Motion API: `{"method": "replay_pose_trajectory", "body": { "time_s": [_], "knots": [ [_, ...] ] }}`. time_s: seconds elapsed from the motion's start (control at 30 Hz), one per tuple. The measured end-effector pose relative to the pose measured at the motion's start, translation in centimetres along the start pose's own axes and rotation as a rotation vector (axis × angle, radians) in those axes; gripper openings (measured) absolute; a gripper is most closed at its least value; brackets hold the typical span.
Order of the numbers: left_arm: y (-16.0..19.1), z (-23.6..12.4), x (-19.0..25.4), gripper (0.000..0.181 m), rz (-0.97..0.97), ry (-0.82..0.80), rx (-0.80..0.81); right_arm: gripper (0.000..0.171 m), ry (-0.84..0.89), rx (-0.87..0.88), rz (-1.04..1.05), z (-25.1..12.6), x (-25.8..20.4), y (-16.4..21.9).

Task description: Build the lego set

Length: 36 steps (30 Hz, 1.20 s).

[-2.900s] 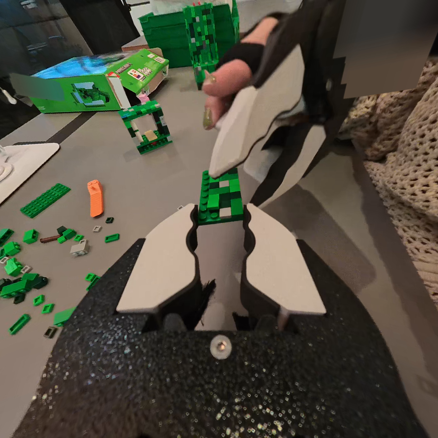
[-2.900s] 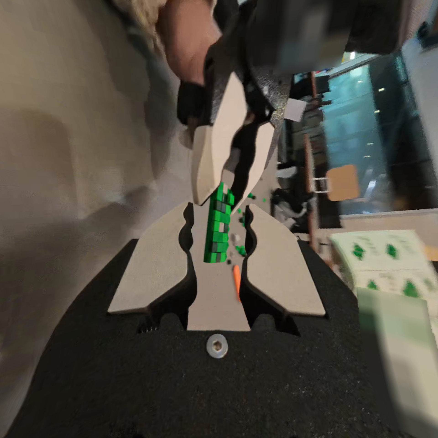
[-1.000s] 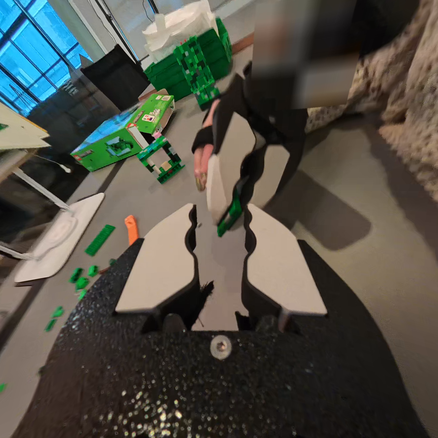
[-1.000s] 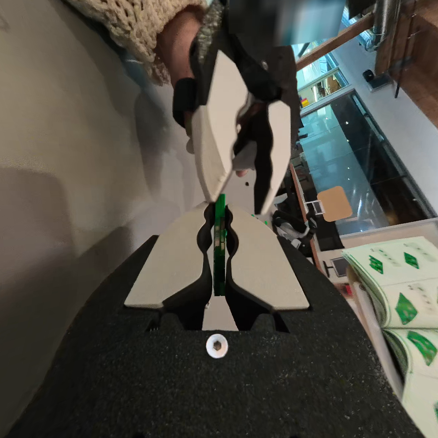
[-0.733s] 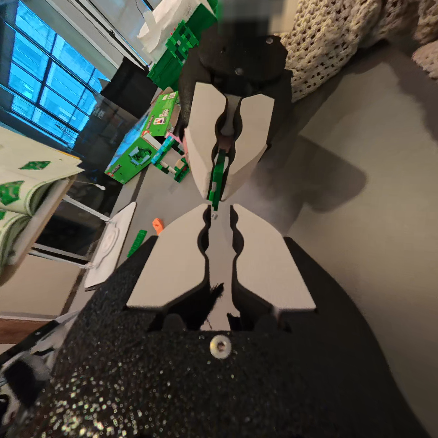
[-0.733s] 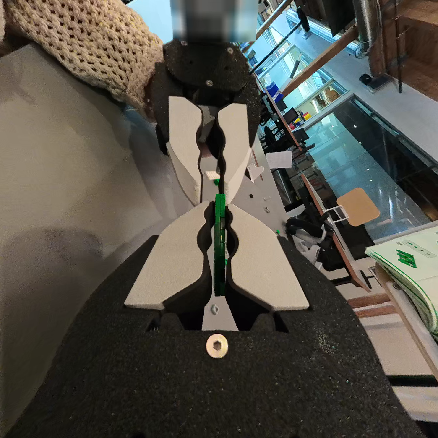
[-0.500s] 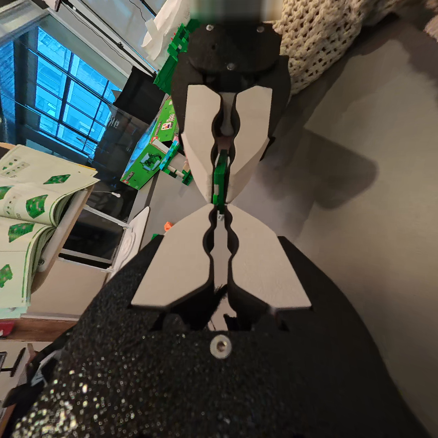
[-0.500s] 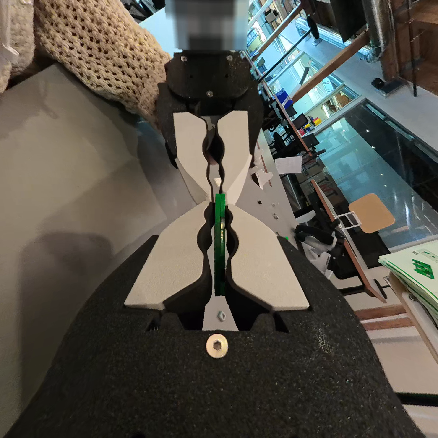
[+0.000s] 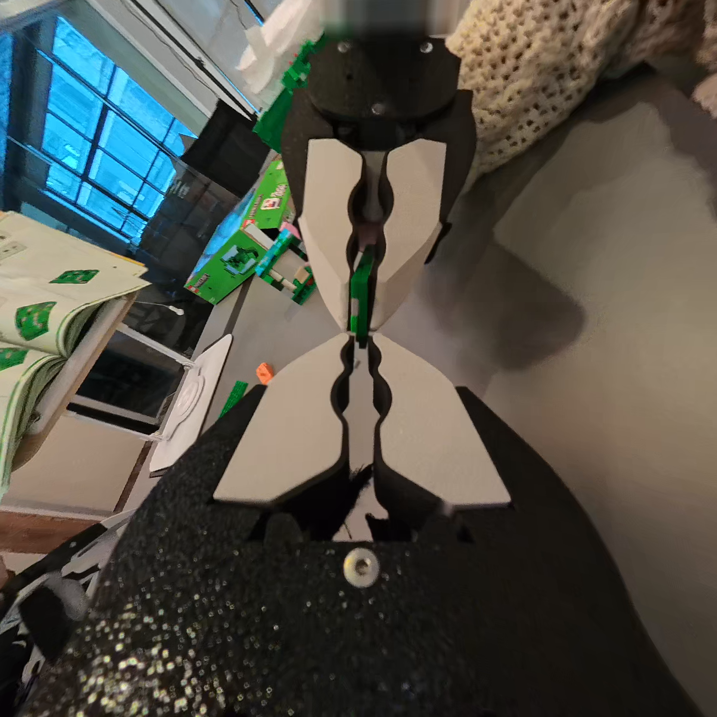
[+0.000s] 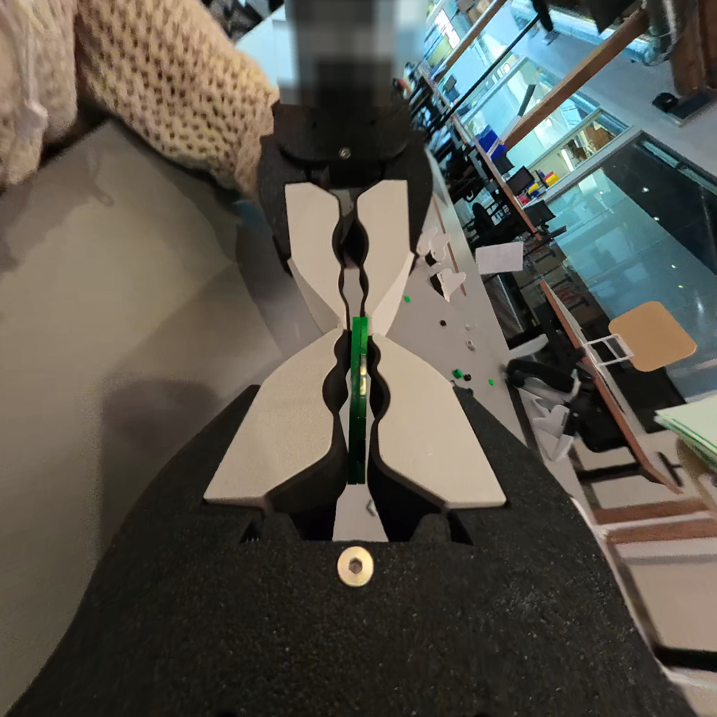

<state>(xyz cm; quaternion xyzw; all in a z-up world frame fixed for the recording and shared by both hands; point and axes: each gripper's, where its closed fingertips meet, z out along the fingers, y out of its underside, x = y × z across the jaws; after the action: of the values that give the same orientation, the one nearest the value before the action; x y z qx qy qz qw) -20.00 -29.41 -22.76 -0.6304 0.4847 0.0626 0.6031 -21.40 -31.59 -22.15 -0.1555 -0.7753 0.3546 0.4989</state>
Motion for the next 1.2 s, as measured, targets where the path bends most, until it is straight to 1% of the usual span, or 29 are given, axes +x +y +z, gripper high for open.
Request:
{"method": "replay_pose_trajectory", "body": {
  "time_s": [0.03, 0.07, 0.1, 0.17, 0.3, 0.47, 0.53, 0.6, 0.7, 0.73, 0.8, 0.83, 1.07, 1.17, 1.2],
  "knots": [
    [0.0, 0.0, -0.2, 0.01, -0.005, -0.016, 0.0, 0.006, 0.005, 0.04, 0.034, -0.1, 0.2, -0.4],
    [0.1, -0.1, -0.3, 0.012, 0.0, -0.022, -0.002, 0.007, 0.004, 0.077, 0.061, -0.2, 0.3, -0.9],
    [-0.1, -0.1, -0.3, 0.008, 0.009, -0.022, 0.012, 0.006, -0.004, 0.1, 0.083, -0.2, 0.3, -1.2],
    [-0.7, -0.3, -0.1, 0.006, 0.023, -0.018, 0.055, 0.006, -0.012, 0.131, 0.11, -0.2, 0.2, -1.6],
    [-0.9, -0.5, 0.2, 0.002, 0.029, 0.011, 0.056, 0.006, -0.033, 0.155, 0.127, -0.4, 0.1, -1.9],
    [-0.2, -0.1, 0.9, 0.001, 0.09, 0.033, -0.015, 0.006, -0.085, 0.081, 0.039, -0.4, -0.6, -1.2],
    [0.3, 0.1, 1.0, 0.001, 0.112, 0.029, -0.051, 0.006, -0.09, 0.032, 0.039, -0.3, -0.8, -0.8],
    [0.4, 0.0, 0.8, 0.001, 0.123, 0.019, -0.067, 0.006, -0.062, 0.02, 0.031, -0.2, -0.6, -0.7],
    [0.6, -0.1, 0.8, 0.001, 0.126, 0.024, -0.081, 0.014, -0.028, -0.009, -0.014, 0.1, -0.6, -0.6],
    [0.6, 0.0, 0.9, 0.0, 0.134, 0.025, -0.087, 0.014, -0.034, -0.01, -0.02, 0.2, -0.7, -0.7],
    [0.8, 0.0, 1.0, 0.0, 0.141, 0.026, -0.096, 0.007, -0.037, -0.007, -0.045, 0.2, -0.8, -0.7],
    [0.8, 0.0, 1.0, 0.001, 0.142, 0.028, -0.099, 0.007, -0.036, -0.013, -0.049, 0.3, -0.9, -0.6],
    [1.2, 0.2, 1.6, 0.001, 0.167, 0.053, -0.119, 0.007, -0.107, -0.025, 0.025, 0.3, -1.5, -0.2],
    [1.7, 0.3, 1.3, 0.001, 0.188, 0.03, -0.143, 0.007, -0.079, -0.03, 0.052, 0.4, -1.2, 0.2],
    [2.0, 0.3, 1.2, 0.001, 0.202, 0.029, -0.163, 0.012, -0.055, -0.039, 0.026, 0.4, -1.0, 0.4]
  ]
}}
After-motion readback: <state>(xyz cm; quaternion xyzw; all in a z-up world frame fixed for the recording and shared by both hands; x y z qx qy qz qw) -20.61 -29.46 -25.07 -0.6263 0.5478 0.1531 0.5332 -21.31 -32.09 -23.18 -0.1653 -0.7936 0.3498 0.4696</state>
